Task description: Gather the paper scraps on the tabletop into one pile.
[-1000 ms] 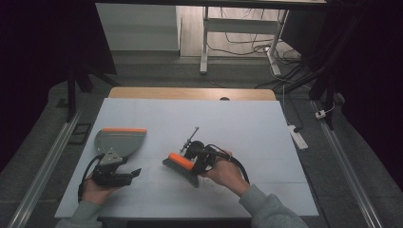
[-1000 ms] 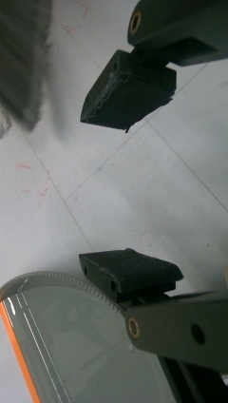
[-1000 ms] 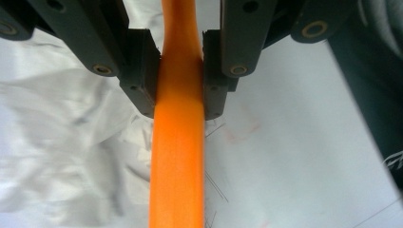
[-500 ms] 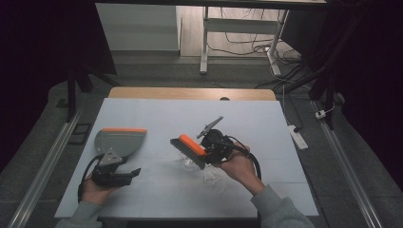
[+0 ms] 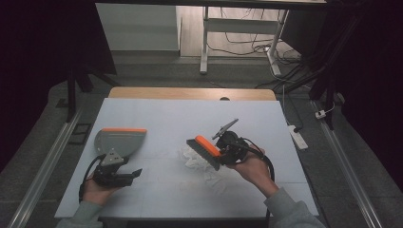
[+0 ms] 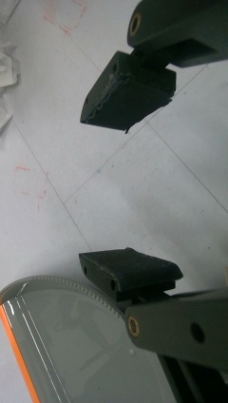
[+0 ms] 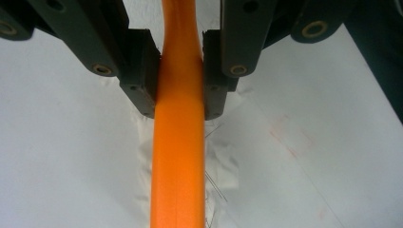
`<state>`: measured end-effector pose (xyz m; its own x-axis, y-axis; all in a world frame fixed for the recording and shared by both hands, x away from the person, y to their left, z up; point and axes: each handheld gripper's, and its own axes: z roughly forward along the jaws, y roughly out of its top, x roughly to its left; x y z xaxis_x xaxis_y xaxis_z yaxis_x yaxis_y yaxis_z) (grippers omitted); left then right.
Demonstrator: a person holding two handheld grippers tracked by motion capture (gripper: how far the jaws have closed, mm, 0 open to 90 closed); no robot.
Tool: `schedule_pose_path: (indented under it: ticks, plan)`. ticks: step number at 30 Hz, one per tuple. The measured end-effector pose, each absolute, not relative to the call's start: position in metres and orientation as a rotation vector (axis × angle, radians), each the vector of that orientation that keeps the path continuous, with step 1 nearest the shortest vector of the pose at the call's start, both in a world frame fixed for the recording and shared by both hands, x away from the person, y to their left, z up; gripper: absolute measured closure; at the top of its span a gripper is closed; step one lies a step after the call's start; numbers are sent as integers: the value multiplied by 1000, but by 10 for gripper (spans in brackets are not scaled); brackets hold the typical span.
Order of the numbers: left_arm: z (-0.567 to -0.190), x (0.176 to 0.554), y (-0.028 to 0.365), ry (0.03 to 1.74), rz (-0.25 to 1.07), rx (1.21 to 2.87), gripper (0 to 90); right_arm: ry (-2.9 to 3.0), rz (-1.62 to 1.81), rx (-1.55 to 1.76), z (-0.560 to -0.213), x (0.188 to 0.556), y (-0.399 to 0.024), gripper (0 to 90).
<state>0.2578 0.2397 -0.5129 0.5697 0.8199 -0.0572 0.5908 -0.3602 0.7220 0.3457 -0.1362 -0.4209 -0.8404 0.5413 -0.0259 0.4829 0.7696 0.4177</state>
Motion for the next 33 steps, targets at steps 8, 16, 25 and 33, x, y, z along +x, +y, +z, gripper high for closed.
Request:
schedule_pose_path:
  ticks: [8, 16, 25, 33]
  plan:
    - [-513, 258, 240, 1122, 407, 2087, 308, 2939, 623, 638, -423, 329, -158, 701]
    - [-513, 258, 239, 1125, 411, 2086, 308, 3109, 360, 242, -442, 302, -143, 701]
    - [-513, 258, 240, 1124, 411, 2085, 309, 2975, 374, 220, -444, 334, -117, 702]
    - [-513, 258, 241, 1129, 409, 2079, 309, 2845, 704, 446, -416, 342, -134, 701]
